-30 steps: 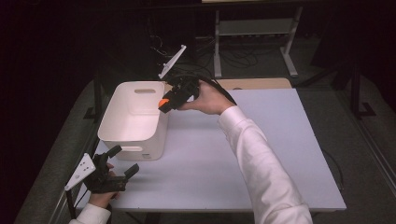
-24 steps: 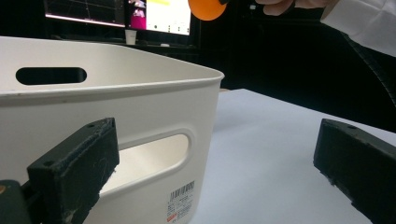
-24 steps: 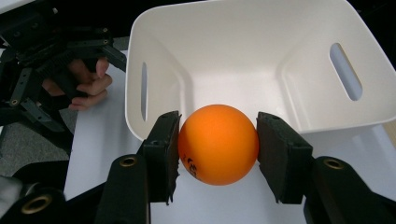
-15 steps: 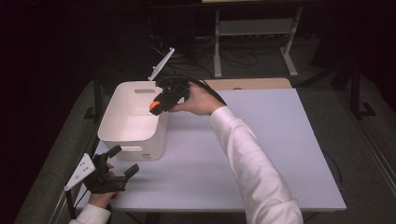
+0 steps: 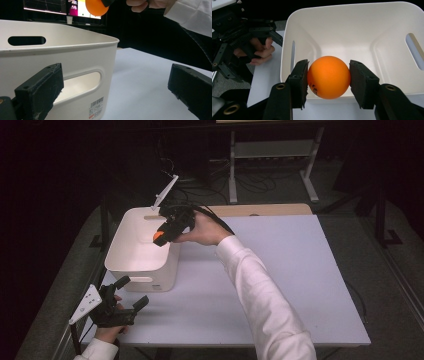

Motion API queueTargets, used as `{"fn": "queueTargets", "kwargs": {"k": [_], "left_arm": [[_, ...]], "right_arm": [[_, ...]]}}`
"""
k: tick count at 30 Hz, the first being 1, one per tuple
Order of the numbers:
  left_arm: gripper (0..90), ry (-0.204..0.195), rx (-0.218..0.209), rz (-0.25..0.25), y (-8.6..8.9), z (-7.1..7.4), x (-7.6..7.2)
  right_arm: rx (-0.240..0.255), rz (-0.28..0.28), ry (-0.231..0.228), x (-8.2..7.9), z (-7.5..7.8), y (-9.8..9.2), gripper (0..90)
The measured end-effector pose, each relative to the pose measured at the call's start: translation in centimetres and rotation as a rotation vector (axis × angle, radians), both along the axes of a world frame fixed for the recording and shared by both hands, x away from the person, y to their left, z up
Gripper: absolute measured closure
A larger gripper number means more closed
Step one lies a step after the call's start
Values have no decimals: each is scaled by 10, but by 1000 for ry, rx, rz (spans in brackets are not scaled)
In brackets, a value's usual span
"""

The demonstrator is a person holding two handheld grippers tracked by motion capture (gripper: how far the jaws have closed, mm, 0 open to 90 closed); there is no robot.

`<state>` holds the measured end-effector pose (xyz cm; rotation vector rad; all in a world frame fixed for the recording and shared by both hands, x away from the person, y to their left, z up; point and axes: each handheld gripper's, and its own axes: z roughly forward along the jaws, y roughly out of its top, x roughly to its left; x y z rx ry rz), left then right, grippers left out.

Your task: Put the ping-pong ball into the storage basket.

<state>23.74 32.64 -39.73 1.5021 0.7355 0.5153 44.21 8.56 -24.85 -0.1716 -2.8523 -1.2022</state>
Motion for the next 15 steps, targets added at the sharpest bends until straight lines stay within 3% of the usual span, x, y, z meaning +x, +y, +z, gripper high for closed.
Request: {"fn": "queueTargets", "kwargs": {"k": [15], "left_arm": [[0,2,5,1,0,0,0]], "right_arm": [[-10,21,9,1,-8,16,494]]}}
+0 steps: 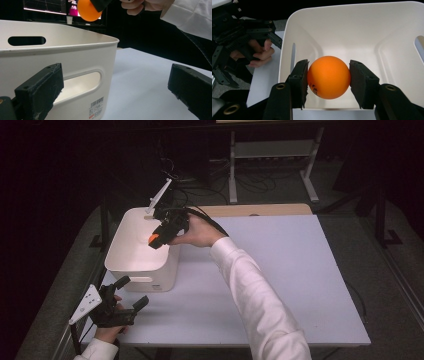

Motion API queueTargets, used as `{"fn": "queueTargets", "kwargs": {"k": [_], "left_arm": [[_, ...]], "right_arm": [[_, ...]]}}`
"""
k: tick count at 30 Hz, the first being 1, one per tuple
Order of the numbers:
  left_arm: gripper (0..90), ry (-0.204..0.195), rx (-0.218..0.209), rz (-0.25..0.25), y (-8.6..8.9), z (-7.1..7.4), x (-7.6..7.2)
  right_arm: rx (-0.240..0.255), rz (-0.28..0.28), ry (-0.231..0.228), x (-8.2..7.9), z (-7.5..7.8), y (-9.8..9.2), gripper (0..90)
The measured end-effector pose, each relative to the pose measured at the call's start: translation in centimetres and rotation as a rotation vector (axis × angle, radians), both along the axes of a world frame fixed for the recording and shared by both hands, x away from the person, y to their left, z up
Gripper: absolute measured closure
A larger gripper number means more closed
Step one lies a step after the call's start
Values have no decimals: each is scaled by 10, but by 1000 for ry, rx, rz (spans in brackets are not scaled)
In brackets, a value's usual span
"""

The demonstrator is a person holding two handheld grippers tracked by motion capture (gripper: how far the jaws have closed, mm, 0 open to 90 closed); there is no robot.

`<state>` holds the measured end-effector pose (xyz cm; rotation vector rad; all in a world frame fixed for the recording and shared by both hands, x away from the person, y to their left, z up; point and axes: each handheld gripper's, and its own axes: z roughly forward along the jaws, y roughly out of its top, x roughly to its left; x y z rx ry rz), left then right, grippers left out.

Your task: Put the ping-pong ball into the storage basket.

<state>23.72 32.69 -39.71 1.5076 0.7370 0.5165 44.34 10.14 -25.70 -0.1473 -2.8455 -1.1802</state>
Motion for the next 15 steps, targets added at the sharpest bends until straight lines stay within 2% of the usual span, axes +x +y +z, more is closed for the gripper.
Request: {"fn": "queueTargets", "kwargs": {"k": [7,15], "left_arm": [[0,0,-1,-1,0,0,0],[0,-2,-1,-2,0,0,0]], "right_arm": [[-7,4,12,2,-6,11,494],[-20,21,-3,0,-13,24,494]]}}
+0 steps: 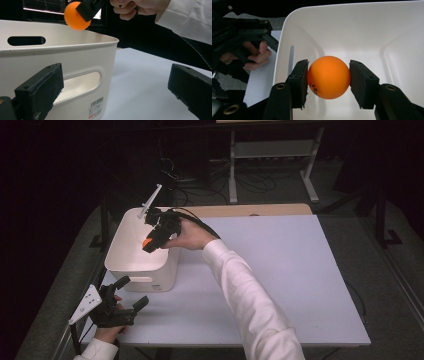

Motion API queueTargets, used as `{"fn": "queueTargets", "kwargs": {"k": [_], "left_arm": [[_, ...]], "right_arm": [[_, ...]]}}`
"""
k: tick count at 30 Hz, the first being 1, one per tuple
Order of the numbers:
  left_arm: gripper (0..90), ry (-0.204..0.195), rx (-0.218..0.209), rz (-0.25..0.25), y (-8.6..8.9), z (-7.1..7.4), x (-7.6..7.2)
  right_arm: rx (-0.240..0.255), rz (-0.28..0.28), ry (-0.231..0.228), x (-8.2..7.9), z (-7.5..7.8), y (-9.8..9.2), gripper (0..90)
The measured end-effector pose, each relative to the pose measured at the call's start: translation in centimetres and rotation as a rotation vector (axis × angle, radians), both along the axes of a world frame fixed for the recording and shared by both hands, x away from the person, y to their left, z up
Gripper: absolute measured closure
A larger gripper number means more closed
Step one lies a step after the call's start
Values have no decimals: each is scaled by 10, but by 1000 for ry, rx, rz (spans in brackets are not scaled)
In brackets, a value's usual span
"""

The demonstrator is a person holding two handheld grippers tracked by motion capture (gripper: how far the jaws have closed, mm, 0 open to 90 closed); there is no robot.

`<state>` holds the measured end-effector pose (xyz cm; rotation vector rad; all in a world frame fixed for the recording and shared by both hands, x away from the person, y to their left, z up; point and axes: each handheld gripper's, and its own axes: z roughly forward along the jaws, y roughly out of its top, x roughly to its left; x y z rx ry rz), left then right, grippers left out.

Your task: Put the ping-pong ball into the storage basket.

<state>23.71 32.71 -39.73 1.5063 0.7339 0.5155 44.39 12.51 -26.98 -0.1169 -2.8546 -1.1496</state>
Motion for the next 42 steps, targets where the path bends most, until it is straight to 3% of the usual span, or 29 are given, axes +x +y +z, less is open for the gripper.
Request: {"fn": "queueTargets", "kwargs": {"k": [8,14,16,21,25,42], "left_arm": [[0,1,-1,0,0,0,0],[0,3,-8,1,0,0,-1],[0,3,-7,1,0,0,-1],[0,4,-5,-4,0,0,0],[0,6,-2,-4,0,0,-1],[0,-1,1,-7,-1,0,0]], "right_arm": [[-3,-1,12,1,-6,7,481],[15,-31,-14,2,-4,3,211],[27,-36,-3,2,-2,-1,136],[45,-75,-21,1,0,-10,0],[40,-89,-41,1,0,-16,0],[145,-147,-57,-2,10,-64,0]]}}
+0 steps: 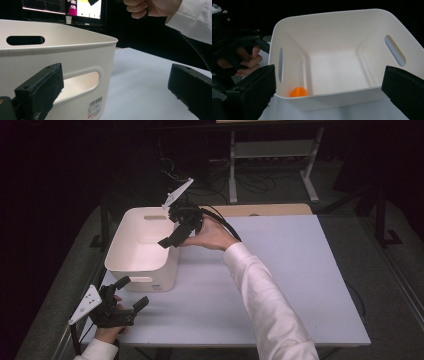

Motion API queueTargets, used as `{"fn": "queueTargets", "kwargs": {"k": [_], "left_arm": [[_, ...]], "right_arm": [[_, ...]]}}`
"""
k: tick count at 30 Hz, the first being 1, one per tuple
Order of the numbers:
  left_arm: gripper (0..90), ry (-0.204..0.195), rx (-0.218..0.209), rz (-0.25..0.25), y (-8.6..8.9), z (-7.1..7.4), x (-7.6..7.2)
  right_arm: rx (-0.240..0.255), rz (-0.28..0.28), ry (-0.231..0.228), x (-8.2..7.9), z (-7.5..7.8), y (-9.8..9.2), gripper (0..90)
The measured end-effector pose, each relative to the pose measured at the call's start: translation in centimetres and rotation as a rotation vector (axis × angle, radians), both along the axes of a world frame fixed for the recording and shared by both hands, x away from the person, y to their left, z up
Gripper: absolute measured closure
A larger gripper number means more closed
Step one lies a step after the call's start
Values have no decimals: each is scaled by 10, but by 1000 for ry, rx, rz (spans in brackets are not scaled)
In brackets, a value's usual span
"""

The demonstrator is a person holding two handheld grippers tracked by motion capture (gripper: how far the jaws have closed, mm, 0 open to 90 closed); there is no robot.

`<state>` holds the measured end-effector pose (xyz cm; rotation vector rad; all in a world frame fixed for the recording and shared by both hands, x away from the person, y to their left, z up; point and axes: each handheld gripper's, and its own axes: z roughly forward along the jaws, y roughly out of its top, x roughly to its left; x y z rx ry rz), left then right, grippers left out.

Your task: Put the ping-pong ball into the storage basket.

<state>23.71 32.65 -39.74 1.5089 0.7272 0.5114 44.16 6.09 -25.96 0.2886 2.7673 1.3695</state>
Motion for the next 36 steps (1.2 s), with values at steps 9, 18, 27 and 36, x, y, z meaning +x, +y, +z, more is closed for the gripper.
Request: {"fn": "queueTargets", "kwargs": {"k": [9,18,27,36], "left_arm": [[0,3,-7,-3,-2,0,1],[0,1,-9,-9,-3,0,2],[0,3,-5,-9,-3,0,3],[0,-6,2,-10,-3,0,3]], "right_arm": [[28,-28,-2,-2,-1,-24,0],[57,-66,9,-5,-2,-49,0],[79,-85,7,-9,-2,-70,0],[90,-96,4,-15,-3,-80,0]]}}
